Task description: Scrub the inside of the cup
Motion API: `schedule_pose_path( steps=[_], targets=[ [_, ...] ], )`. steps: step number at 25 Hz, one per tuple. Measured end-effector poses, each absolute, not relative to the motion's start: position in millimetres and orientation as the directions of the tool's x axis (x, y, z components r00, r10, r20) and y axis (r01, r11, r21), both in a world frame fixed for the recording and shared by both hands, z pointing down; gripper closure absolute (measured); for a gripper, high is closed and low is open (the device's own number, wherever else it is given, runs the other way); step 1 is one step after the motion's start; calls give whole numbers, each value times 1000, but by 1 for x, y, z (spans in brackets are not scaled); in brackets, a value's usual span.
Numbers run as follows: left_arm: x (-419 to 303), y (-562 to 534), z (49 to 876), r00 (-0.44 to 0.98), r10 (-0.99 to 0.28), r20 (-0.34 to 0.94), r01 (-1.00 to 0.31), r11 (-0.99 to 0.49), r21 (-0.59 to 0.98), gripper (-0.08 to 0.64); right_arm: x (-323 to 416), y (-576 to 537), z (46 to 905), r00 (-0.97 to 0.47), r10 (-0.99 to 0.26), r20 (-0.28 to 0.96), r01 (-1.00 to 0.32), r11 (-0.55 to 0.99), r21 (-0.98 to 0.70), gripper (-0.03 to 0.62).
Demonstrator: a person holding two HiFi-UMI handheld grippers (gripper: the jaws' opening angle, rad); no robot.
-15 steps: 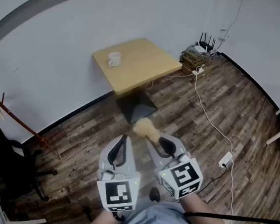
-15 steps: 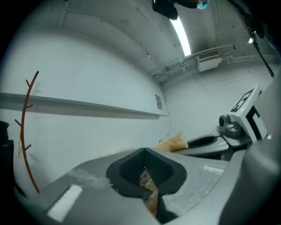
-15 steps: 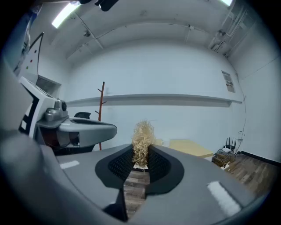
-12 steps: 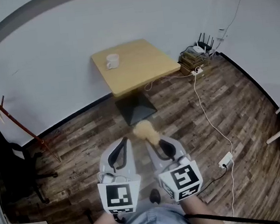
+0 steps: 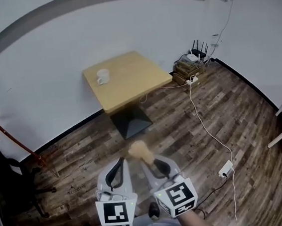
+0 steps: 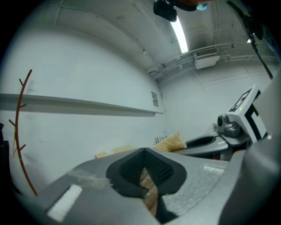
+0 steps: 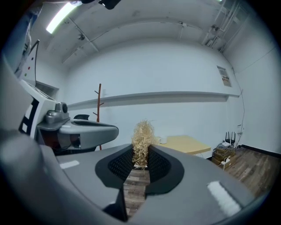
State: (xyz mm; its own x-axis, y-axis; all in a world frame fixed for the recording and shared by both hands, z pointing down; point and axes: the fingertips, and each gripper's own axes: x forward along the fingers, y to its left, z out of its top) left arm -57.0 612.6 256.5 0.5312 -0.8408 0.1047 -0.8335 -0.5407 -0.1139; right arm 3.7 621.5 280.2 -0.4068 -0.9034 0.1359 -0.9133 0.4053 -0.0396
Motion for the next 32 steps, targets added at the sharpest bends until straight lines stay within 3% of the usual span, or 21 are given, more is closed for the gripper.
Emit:
schedule_pose_path(
  steps=[12,32],
  targets=[
    [-28,610,266,502,-854,140,-840,-519,-155,538,30,606,285,-462,-881,106,-887,454,-87,517],
    [-79,486,303,471,-857,208,-867,-494,-72,538,-15,486,325,-480,-848,224,-877,460,-138,515]
  ],
)
